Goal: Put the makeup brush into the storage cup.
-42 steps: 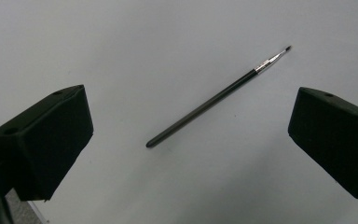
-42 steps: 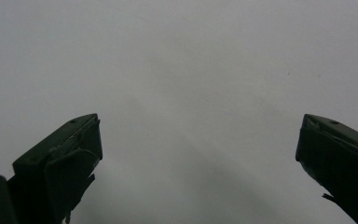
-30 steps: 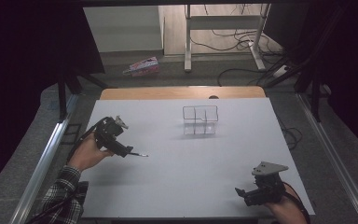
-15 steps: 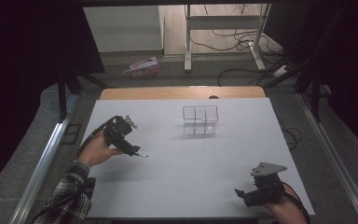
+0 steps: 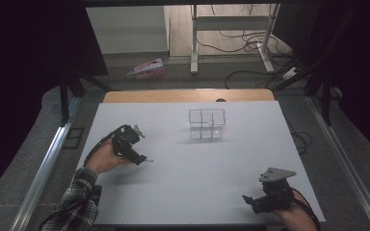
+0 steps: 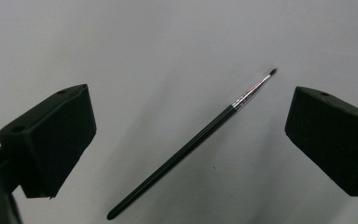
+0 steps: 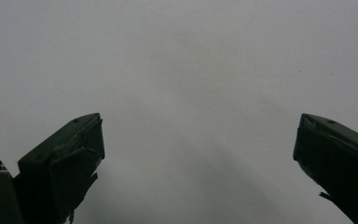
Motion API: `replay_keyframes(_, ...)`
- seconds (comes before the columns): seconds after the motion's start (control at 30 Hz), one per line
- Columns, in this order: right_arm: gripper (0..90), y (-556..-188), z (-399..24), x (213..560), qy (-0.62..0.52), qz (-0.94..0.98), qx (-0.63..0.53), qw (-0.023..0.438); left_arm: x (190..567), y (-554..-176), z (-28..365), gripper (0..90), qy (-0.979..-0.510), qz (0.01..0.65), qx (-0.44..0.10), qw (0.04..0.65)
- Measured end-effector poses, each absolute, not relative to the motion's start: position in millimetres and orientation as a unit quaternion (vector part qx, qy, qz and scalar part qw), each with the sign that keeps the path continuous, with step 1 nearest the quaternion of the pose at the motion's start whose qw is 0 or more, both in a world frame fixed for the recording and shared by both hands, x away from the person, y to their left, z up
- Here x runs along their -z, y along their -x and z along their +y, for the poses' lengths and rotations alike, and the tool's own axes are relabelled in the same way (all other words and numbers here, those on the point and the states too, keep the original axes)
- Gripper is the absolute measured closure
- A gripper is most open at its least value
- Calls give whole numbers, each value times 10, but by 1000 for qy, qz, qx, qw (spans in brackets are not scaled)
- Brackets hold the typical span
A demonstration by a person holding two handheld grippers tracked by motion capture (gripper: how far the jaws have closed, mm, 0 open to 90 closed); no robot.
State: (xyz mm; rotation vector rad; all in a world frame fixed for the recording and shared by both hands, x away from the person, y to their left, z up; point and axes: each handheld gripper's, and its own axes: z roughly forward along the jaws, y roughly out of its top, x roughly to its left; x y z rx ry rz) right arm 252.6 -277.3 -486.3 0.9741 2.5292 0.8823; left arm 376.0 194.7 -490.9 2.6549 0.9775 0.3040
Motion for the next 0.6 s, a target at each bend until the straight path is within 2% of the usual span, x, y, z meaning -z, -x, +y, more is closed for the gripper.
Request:
replay_keyframes(0.37, 29, -2521, -2774, 4861, -339, 878, -305, 147, 5101, -3787, 1957, 36, -923, 343, -93, 145)
replay_keyframes(0.6, 31, -2519, -2768, 4868, -336, 879, -304, 146, 5179, -3784, 1962, 84, -928, 336, -89, 136)
